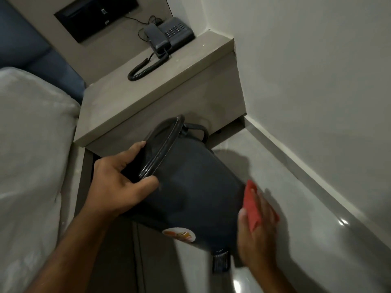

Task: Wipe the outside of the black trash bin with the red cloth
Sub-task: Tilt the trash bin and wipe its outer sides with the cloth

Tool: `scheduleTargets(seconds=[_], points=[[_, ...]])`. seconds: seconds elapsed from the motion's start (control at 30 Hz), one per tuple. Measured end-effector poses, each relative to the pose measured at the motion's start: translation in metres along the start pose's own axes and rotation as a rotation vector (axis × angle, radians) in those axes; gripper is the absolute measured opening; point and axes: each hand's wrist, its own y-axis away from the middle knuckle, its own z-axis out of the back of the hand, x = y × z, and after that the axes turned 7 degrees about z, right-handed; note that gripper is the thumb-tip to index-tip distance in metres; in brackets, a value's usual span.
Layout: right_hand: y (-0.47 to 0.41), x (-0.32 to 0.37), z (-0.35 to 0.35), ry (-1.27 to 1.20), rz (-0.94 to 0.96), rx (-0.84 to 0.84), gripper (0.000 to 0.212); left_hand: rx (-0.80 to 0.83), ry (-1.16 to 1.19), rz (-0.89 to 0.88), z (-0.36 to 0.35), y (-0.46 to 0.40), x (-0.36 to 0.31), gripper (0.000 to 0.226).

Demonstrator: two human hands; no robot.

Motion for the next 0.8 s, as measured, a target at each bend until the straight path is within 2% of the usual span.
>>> scheduleTargets(seconds=[0.03,0.07,0.17,0.27,0.33,0.4,0.47,0.5,0.57,0.63,0.7,0.8], points=[[-0.014,0.002,0.005,-0.073,-0.165,0.042,0.064,0.001,0.012,0.005,0.000,0.001,0.000,0.088],[-0.026,0.011,0.008,-0.061,-0.227,0.064,0.073,0.003,0.014,0.005,-0.001,0.002,-0.002,0.089],[-0.049,0.090,-0.002,0.024,0.008,0.031,0.087,0.002,0.006,0.011,-0.003,0.001,-0.010,0.092],[-0.037,0.173,-0.032,-0.005,0.278,-0.035,0.069,0.037,-0.031,-0.011,-0.002,-0.002,-0.008,0.089],[-0.033,0.185,-0.037,-0.055,0.352,-0.012,0.065,0.049,-0.022,0.009,0.000,0.001,-0.003,0.088],[-0.043,0.152,-0.029,-0.014,0.367,0.024,0.066,0.033,0.042,0.038,0.002,0.006,0.005,0.086],[-0.066,0.095,-0.018,0.029,0.134,0.131,0.071,0.012,0.089,0.050,0.003,0.008,0.011,0.084],[-0.081,0.063,-0.010,-0.035,-0.082,0.217,0.071,0.021,0.099,0.045,0.003,0.009,0.011,0.083],[-0.106,0.016,0.005,-0.321,-0.462,0.386,0.063,0.038,0.123,0.031,0.002,0.010,0.005,0.083],[-0.115,0.008,0.008,-0.422,-0.589,0.447,0.060,0.062,0.131,0.007,-0.002,0.010,-0.006,0.084],[-0.126,0.042,0.004,-0.353,-0.463,0.410,0.061,0.094,0.102,-0.039,-0.005,0.004,-0.013,0.084],[-0.125,0.118,-0.003,-0.207,-0.070,0.272,0.069,0.052,0.079,-0.014,-0.006,0.004,-0.011,0.088]])
